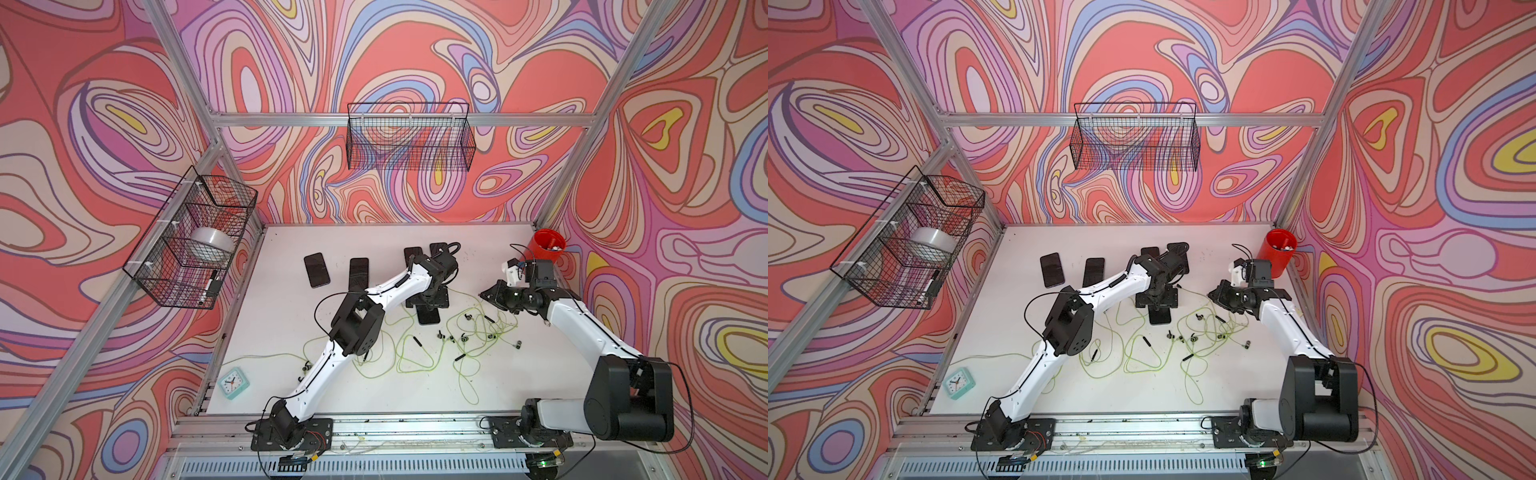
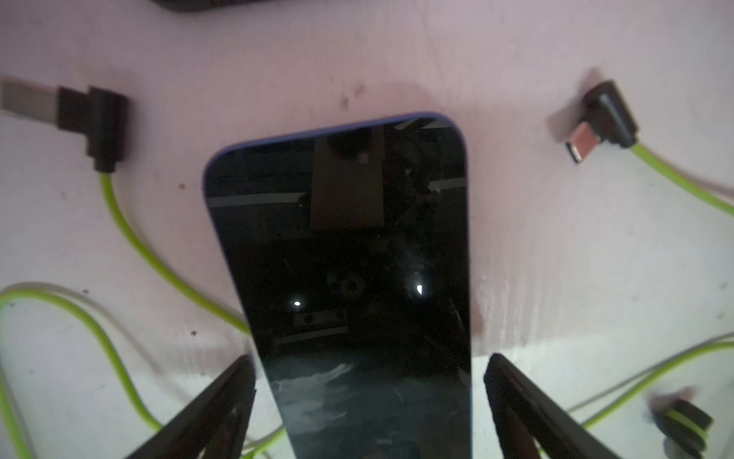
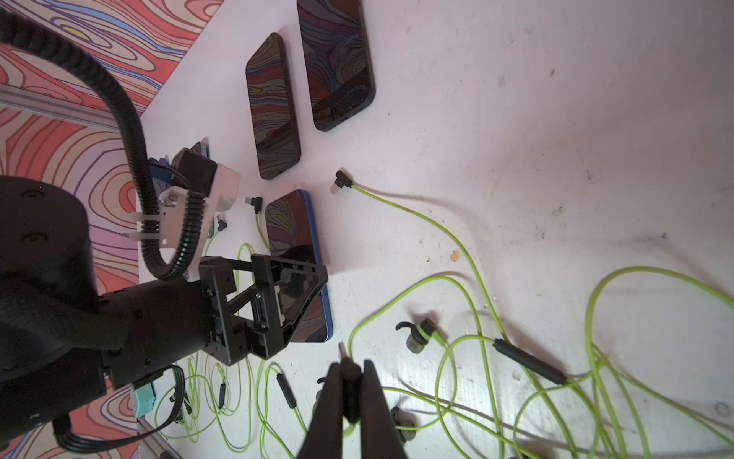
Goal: Plug wired earphones into phones
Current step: Pick up the phone at the center of the board.
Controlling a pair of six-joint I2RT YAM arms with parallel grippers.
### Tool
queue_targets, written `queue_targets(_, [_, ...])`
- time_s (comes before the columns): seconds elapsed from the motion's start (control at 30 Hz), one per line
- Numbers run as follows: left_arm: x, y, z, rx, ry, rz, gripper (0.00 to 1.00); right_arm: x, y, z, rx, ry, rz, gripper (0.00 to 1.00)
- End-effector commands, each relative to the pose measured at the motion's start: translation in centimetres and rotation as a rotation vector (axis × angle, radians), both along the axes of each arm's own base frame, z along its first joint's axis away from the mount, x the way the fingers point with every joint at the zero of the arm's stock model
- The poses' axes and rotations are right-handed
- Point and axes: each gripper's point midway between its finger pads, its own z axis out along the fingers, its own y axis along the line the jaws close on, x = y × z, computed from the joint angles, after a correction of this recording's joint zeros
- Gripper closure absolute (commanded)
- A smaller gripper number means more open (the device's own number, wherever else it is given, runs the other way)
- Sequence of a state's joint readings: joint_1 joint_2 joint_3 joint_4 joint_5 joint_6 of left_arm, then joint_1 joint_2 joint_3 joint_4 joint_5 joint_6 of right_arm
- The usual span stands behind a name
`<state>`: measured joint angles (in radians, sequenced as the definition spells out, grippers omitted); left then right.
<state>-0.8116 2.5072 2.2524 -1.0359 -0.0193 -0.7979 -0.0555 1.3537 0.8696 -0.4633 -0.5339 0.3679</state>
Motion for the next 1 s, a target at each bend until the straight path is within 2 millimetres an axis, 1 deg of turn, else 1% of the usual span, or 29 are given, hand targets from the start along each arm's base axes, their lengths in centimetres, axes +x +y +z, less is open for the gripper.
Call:
queue_targets(0.0, [-0.7,0.6,-1.6,0.04,0.049,0.027,0.1,-0.1,0.4,0.3,-0.004,-0.024,0.03,1.0])
queue_targets(0.1, [-0.7,0.6,-1.9,0.044,0.054,0.025,0.12,-0.1,0.6,0.2,0.005,-0.029,0.036,1.0])
queue_targets(0.2, [-1.0,0.8,-2.6,0.065,0.074,0.021,0.14,-0.2,0.7,0.1,0.011,-0.029,0.041,1.0])
queue_targets(0.4, [-1.7,2.4,-4.2,0.17,0.117,0.01,0.18,-0.4,0.8,-0.2,0.011,-0.032,0.055,1.0])
queue_targets(0.53, [-2.0,2.9,-4.6,0.192,0.123,0.016,0.23,-0.6,0.8,-0.4,0.009,-0.032,0.059,1.0])
queue_targets(0.63, [-1.9,3.0,-4.4,0.193,0.118,0.022,0.27,-0.6,0.8,-0.6,0.01,-0.03,0.058,1.0])
queue_targets(0.73, [-1.6,2.8,-3.4,0.179,0.097,0.025,0.3,-0.7,0.9,-0.8,0.01,-0.024,0.062,1.0])
queue_targets(0.8, [-1.4,2.8,-2.2,0.171,0.077,0.027,0.33,-0.8,1.0,-0.7,0.013,-0.025,0.072,1.0])
queue_targets(0.9, [-1.1,2.8,0.7,0.142,0.034,0.029,0.36,-1.0,1.3,-0.2,0.023,-0.041,0.097,1.0])
queue_targets(0.97, [-0.8,2.7,2.9,0.102,-0.003,0.038,0.37,-1.2,1.8,0.1,0.041,-0.054,0.126,1.0])
